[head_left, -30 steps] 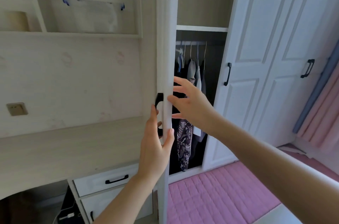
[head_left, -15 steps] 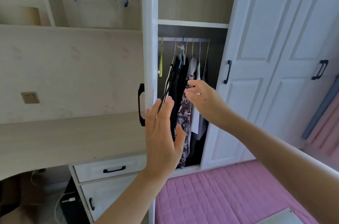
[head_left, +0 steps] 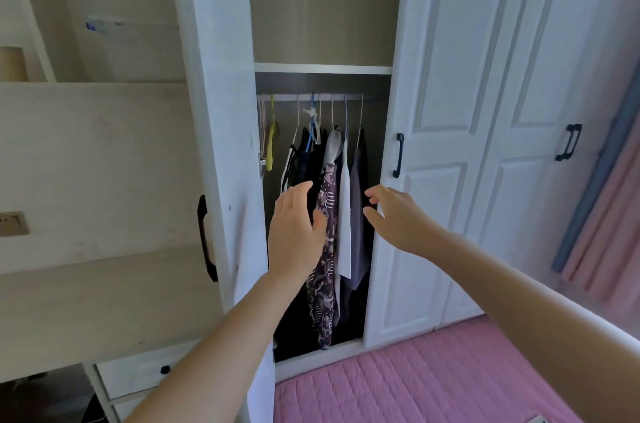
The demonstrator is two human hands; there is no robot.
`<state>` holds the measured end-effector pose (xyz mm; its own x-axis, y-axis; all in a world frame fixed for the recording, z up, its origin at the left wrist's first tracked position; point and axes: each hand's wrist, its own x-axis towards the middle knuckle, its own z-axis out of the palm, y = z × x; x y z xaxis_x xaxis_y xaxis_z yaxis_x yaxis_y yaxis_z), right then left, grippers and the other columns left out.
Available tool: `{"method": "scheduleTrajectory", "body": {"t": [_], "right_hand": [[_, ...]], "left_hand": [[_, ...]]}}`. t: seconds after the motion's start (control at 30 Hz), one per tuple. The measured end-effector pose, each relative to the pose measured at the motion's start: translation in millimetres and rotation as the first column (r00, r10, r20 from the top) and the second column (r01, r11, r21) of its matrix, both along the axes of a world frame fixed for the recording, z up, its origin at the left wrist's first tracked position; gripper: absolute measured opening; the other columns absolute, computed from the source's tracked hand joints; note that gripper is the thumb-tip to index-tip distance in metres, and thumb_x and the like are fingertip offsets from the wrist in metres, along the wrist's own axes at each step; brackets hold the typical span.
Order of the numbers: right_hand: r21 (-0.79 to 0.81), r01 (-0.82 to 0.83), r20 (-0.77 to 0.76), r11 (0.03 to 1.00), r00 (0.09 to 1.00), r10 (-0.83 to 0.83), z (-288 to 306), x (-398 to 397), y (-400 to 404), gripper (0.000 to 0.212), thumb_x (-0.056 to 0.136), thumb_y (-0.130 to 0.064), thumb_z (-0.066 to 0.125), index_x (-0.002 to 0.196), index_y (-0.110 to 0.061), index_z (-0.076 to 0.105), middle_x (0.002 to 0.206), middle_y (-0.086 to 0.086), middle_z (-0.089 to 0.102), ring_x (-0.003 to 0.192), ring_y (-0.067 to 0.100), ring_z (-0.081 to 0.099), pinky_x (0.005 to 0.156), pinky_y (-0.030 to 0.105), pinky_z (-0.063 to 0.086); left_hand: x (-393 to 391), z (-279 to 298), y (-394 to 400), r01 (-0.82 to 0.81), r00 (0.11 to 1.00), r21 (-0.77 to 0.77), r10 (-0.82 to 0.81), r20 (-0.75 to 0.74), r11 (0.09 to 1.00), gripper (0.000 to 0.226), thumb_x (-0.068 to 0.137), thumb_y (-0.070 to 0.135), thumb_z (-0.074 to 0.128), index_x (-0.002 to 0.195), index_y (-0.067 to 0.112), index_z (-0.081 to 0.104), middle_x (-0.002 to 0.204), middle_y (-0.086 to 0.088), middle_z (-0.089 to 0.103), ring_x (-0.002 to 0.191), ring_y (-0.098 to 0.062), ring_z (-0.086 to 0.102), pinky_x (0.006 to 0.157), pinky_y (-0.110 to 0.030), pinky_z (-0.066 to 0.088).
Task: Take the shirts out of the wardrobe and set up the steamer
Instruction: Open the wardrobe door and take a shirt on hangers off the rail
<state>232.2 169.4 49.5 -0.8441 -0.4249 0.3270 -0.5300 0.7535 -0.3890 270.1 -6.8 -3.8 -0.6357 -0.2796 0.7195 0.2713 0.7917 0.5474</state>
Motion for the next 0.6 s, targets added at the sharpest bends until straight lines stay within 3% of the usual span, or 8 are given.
{"method": "scheduleTrajectory", "body": {"t": [0.13,0.3,0.43,0.6], "right_hand": [[0.046,0.003,-0.027,0.999,1.000,-0.001,8,-39,-10,0.041,0.100,-0.024,0.043,0.137,-0.008,0.042,0.123,0.011,0.056,0.101,0.025,0.058,0.086,0.037,0.050],[0.103,-0.019,-0.067,0.995,0.997,0.026,18,-91,-35,0.037,0.098,-0.026,0.042,0.131,-0.009,0.046,0.111,0.007,0.061,0.094,0.024,0.060,0.078,0.036,0.052],[0.170,-0.013,-0.103,0.985,0.994,0.031,15,-137,-54,0.033,0.097,-0.026,0.043,0.124,-0.009,0.049,0.105,0.008,0.060,0.089,0.023,0.059,0.073,0.038,0.054],[0.087,-0.048,-0.039,0.995,0.998,0.052,21,-200,-81,0.032,0.096,-0.026,0.045,0.118,-0.004,0.050,0.095,0.009,0.062,0.082,0.025,0.061,0.073,0.044,0.056]], "left_hand": [[-47,10,-8,-0.099,0.993,0.154,0.088,0.080,0.983,0.041,0.095,0.015,0.045,0.136,0.015,0.045,0.138,0.000,0.050,0.130,-0.016,0.039,0.091,-0.024,0.036],[-115,16,-23,-0.172,0.975,0.234,0.131,0.182,0.957,0.037,0.095,0.014,0.046,0.133,0.012,0.048,0.135,-0.007,0.051,0.124,-0.022,0.045,0.082,-0.027,0.038],[-168,28,-35,-0.186,0.974,0.111,0.168,0.154,0.976,0.035,0.094,0.011,0.048,0.128,0.008,0.052,0.132,-0.010,0.053,0.123,-0.025,0.046,0.085,-0.032,0.045],[-222,35,-48,-0.261,0.943,0.005,0.254,0.214,0.965,0.032,0.095,0.012,0.048,0.127,0.007,0.051,0.132,-0.011,0.051,0.123,-0.027,0.044,0.083,-0.038,0.049]]}}
